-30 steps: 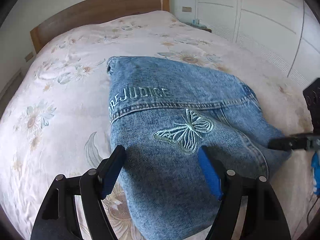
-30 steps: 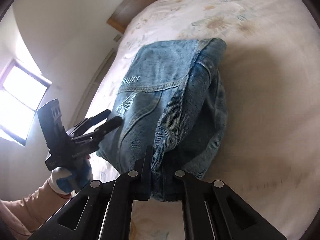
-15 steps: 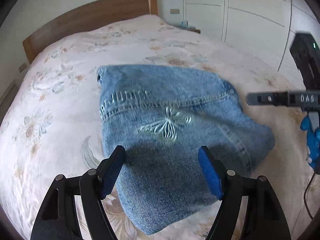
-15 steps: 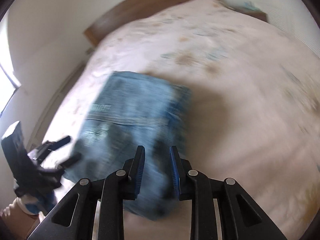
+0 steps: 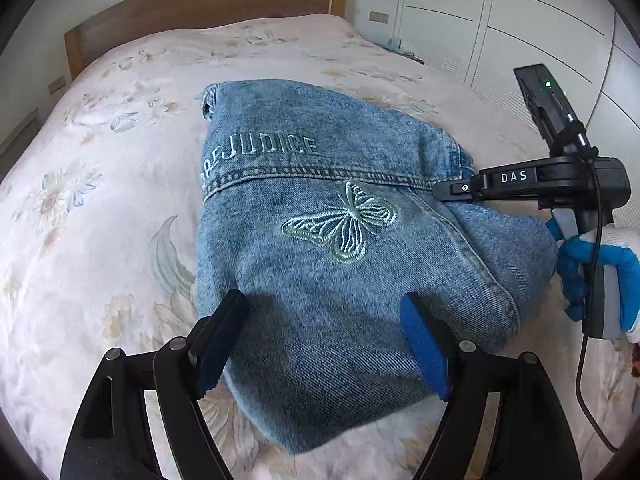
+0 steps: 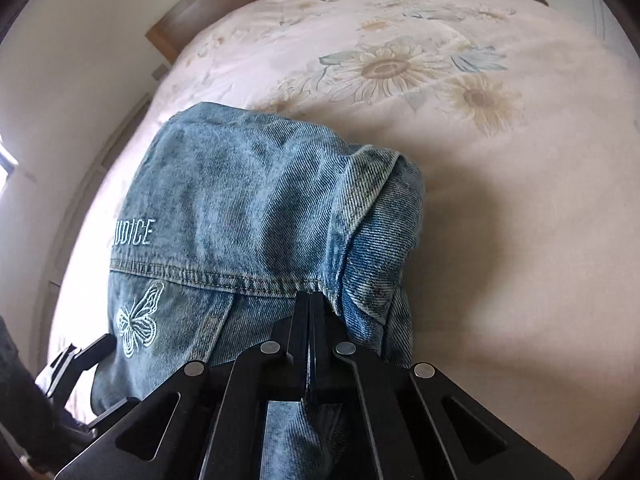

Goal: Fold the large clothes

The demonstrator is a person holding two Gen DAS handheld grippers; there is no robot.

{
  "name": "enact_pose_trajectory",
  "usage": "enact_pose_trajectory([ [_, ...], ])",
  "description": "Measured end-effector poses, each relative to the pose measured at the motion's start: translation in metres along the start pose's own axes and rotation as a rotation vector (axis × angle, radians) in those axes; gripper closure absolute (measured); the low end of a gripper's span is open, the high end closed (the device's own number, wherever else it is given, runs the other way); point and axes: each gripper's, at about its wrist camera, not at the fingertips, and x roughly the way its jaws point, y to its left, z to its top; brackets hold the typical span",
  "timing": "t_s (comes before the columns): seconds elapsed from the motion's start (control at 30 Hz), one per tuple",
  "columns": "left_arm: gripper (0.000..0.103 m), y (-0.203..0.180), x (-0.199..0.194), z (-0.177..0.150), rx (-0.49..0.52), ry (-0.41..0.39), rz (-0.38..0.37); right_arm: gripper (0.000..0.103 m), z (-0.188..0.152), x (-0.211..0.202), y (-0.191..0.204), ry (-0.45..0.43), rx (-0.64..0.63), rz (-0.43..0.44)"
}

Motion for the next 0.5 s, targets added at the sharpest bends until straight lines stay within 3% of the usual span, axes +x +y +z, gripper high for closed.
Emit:
enact_pose_trajectory([
  [0.07, 0.028, -0.001, -0.017, -0.001, -0.005, -0.013, -0.001, 0.099, 0.002, -0.013, 0.012, -0.008, -0.031, -0.032],
  [0.17, 0.028, 0.000, -0.030, -0.006, -0.011, -0.027, 0.005, 0.078, -0.013, -0.048, 0.024, -0.057, -0.106, -0.089],
  [0.23, 0.028, -0.001, -0.032, -0.008, -0.010, -0.029, 0.014, 0.070, -0.018, -0.067, 0.034, -0.100, -0.133, -0.091],
  [0.4, 0.028, -0.006, -0.038, -0.005, 0.013, -0.067, -0.002, 0.065, 0.005, -0.076, 0.046, -0.144, -0.159, -0.092],
  [0.5, 0.027, 0.002, -0.025, -0.016, 0.002, -0.036, -0.026, 0.065, 0.030, -0.048, 0.042, -0.129, -0.132, -0.070],
])
